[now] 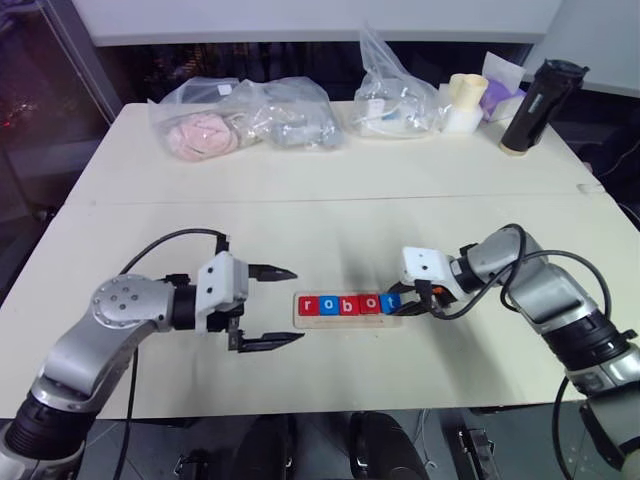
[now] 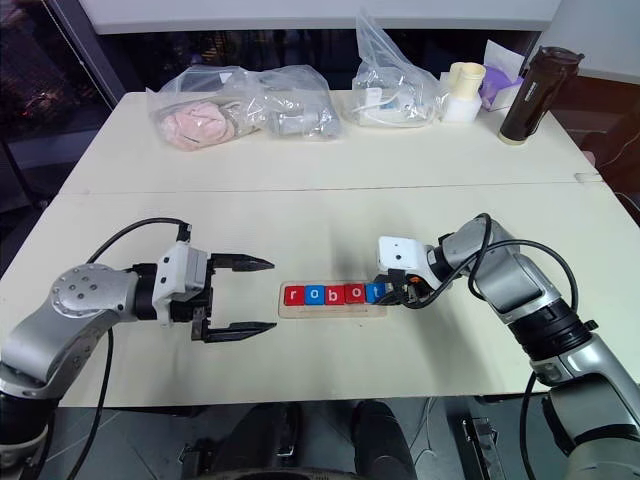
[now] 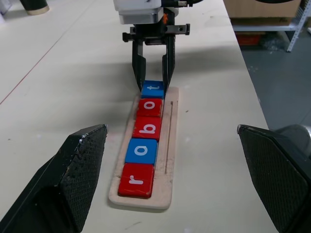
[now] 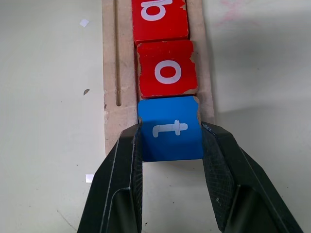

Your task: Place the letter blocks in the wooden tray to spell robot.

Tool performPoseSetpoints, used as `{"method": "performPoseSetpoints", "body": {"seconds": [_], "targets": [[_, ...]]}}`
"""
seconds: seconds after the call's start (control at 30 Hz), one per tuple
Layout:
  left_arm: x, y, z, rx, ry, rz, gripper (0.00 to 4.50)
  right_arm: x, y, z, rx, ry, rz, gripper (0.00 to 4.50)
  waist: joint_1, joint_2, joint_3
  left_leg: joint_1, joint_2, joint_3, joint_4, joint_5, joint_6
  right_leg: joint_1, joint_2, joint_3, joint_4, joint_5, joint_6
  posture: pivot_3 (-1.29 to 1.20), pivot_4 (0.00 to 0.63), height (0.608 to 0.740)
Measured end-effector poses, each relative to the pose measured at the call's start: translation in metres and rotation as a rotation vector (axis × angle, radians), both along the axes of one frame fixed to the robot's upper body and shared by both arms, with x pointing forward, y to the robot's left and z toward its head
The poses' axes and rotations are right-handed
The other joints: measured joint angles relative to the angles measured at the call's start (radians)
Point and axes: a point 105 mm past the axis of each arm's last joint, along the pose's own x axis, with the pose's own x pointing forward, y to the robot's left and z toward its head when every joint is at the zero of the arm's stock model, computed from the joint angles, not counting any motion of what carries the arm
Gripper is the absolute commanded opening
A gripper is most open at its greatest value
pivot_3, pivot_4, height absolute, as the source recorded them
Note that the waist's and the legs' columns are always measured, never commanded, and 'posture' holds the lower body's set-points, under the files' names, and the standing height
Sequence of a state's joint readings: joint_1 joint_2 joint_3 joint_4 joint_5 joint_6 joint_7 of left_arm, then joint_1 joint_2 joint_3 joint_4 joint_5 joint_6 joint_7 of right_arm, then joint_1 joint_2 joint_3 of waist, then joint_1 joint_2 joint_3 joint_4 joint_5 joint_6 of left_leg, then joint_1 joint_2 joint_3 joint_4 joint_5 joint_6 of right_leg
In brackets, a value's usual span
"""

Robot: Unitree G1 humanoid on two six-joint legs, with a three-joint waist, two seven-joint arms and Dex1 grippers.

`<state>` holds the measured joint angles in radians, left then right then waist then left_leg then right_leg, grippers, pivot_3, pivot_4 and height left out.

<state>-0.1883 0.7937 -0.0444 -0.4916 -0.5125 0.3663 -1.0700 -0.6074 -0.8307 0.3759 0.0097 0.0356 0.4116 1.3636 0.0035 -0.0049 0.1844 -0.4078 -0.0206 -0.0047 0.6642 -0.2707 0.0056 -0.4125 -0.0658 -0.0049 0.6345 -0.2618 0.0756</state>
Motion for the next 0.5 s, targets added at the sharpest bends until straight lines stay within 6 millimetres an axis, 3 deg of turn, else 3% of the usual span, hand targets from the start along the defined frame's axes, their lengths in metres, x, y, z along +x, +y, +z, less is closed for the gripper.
{"method": "performPoseSetpoints", "body": {"seconds": [0.5], "targets": [[-0.0001,0.0,0.0,0.0,0.0,0.0,4.5,-0.0002,0.0073,-0.0004,0.01,0.002,0.001,1.12,0.0,0.0,0.0,0.0,0.0,0.0,0.0,0.0,0.0,0.0,0.0,0.0,0.0,0.0,0.0,0.0,0.15,0.74]]}}
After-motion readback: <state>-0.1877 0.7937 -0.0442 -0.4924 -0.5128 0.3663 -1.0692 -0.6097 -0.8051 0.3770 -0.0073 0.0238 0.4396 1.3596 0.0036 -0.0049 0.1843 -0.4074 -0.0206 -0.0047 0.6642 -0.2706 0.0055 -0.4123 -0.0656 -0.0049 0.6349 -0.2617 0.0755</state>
